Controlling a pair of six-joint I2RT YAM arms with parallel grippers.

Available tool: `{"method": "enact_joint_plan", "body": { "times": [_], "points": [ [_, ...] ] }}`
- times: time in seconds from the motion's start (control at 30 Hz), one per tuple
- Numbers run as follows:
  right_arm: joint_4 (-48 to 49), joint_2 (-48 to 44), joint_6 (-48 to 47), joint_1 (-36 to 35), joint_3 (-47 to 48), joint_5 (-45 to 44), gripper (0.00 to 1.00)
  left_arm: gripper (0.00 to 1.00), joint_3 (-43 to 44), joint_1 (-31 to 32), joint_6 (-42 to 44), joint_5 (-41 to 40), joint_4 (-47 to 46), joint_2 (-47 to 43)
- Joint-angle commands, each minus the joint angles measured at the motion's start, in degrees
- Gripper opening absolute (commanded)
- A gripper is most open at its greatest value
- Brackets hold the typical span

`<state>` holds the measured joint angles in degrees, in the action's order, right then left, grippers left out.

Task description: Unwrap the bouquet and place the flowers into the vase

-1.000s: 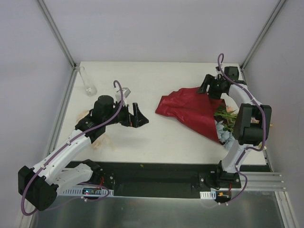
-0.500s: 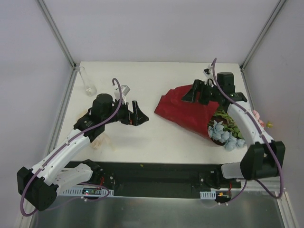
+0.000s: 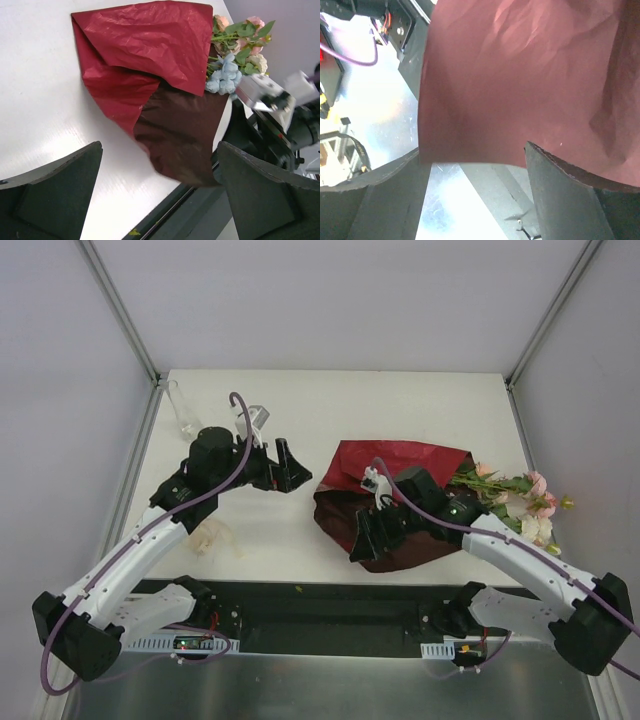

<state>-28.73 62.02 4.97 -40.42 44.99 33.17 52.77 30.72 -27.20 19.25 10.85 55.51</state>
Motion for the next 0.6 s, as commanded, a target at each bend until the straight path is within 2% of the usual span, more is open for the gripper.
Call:
{"method": "enact_joint_plan", "body": {
  "times": [0.0,0.1,0.2,0.23,0.3,0.33,0.43,0.53,0.57],
  "points": [
    [-8.16,-6.02,-4.53,-3.7,3.43,-7.85,0.77,0.98,3.64,0.13,-1.45,2.62,0.05,4.25],
    [-11.68,-11.03,-7.51,-3.7,6.68,-12.85,0.77,0.96,4.79,0.65,-3.47,6.67,-1.18,9.78],
    [-13.53,-16.66,-6.83,-2.12,8.62,-23.56,0.82,0.94,6.28,3.98,-3.04,8.35,-1.62,14.97],
    [-13.89,-17.71,-6.47,1.1,8.79,-28.29,0.84,0.93,6.72,5.3,-2.25,8.09,-1.88,17.77],
    [-14.59,-17.37,-5.15,5.6,8.27,-30.87,0.84,0.91,8.65,7.5,-1.72,7.65,-1.97,21.12],
    [-14.51,-15.54,-2.71,10.93,7.66,-29.93,0.84,0.89,9.27,9.6,-1.72,7.74,-1.98,24.35],
    [-11.01,-8.45,-0.06,18.34,4.5,-21.52,0.81,0.82,9.81,12.77,-1.1,4.94,-1.89,29.72],
    [-6.18,-1.4,1.88,18.37,1.35,-17.98,0.7,0.71,7.35,13.4,-2.5,1.15,-2.06,32.81],
    [-4.16,-0.5,3.8,18.36,0.02,-17.44,0.7,0.67,5.6,13.58,-2.85,0.54,-2.5,33.26]
  ]
}}
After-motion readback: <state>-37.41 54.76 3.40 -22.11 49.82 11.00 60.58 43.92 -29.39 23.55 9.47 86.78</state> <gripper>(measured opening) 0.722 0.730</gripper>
